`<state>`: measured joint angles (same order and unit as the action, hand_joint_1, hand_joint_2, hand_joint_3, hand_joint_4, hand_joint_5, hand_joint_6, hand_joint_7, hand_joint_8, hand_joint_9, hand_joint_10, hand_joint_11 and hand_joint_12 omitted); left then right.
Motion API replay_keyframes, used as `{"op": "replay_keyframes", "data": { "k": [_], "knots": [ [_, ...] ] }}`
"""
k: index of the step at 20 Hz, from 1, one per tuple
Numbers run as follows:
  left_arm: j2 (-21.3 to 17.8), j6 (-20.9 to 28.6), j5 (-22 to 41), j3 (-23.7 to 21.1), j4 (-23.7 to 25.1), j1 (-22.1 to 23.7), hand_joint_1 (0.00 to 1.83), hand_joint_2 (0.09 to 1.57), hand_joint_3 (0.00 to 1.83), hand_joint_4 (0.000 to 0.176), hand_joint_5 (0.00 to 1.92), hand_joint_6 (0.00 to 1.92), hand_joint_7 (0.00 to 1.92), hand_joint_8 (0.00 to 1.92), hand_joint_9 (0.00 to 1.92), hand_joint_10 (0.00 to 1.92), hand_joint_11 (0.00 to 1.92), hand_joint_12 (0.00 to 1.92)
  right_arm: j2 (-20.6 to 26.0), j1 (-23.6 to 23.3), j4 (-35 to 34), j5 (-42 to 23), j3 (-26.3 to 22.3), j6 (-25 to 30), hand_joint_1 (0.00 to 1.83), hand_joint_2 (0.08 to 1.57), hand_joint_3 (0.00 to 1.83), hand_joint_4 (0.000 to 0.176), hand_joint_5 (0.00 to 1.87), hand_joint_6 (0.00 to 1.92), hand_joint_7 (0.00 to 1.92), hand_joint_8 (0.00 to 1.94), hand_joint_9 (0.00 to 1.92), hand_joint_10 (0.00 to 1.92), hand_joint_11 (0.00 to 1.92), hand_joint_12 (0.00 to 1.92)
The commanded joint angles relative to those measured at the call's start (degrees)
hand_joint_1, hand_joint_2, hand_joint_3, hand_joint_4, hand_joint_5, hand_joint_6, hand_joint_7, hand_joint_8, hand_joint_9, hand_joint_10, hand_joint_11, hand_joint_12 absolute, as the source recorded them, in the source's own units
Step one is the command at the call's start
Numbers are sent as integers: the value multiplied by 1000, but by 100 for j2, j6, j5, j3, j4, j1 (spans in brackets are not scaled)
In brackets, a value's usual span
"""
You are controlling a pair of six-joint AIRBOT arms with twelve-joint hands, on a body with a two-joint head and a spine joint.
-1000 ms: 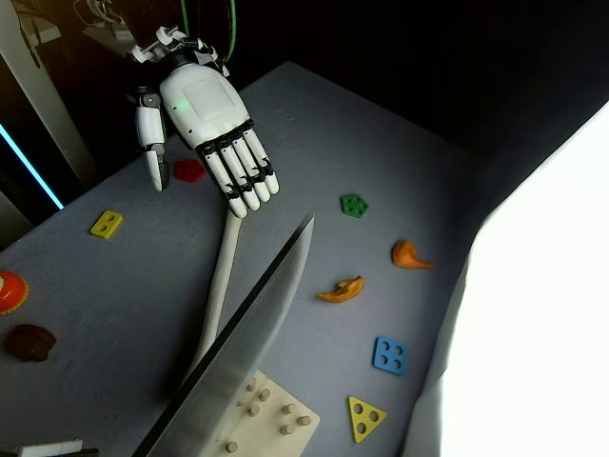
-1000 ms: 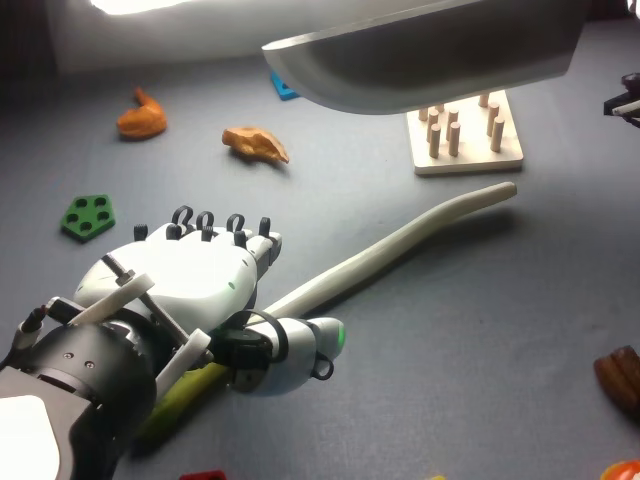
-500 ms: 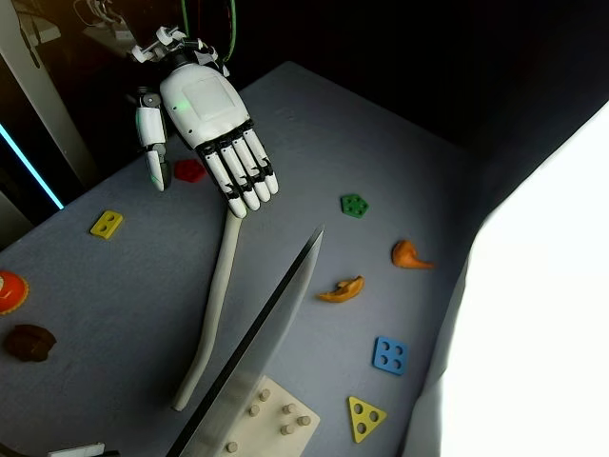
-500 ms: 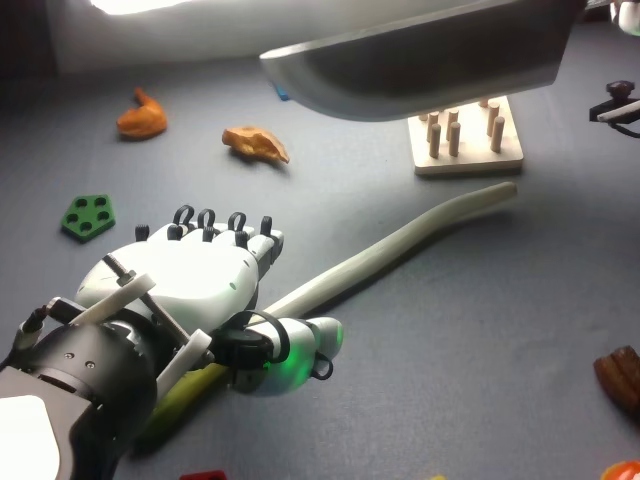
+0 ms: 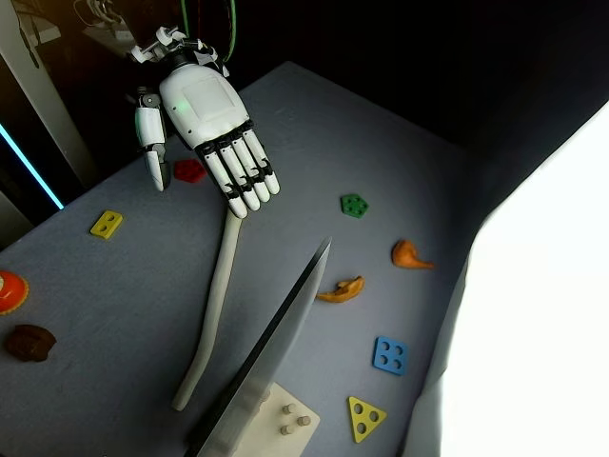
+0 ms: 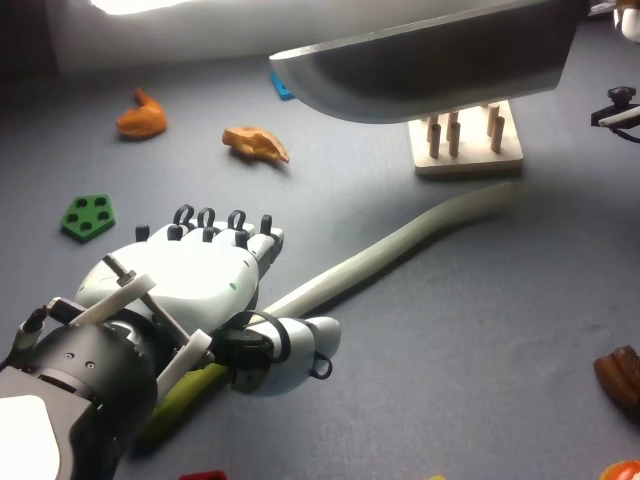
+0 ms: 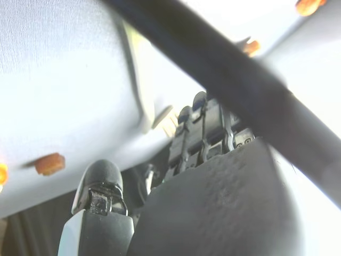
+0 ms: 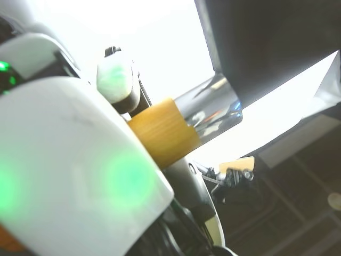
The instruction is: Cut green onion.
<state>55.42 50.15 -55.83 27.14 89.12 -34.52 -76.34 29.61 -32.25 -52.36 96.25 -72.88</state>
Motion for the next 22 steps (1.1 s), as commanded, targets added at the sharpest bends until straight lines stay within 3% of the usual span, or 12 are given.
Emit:
{"op": "replay_keyframes", "data": {
  "k": [1,7,17,22],
  "knots": [
    [-25,-2,-179,30,442,47,77,1290,1,0,73,6,54,2,36,3,0,162,50,-10,69,-772,80,66,1602,745,864,176,1355,1921,1565,1941,1636,1921,1659,1921],
    [-17,-2,-174,48,444,56,74,1289,1,0,70,0,67,1,46,3,0,201,-38,85,26,-772,228,105,1613,755,845,176,1340,1921,1541,1941,1615,1921,1653,1921],
    [-8,-2,-159,65,479,57,96,1285,0,0,50,1,78,1,46,3,0,9,-123,167,6,-738,338,189,1609,750,815,176,1350,1921,1550,1941,1621,1921,1667,1921],
    [-9,-2,-155,65,483,57,95,1282,0,0,47,2,71,3,34,3,0,0,-142,135,6,-774,348,209,1591,755,813,176,1348,1921,1553,1941,1629,1921,1670,1921]
  ]
}}
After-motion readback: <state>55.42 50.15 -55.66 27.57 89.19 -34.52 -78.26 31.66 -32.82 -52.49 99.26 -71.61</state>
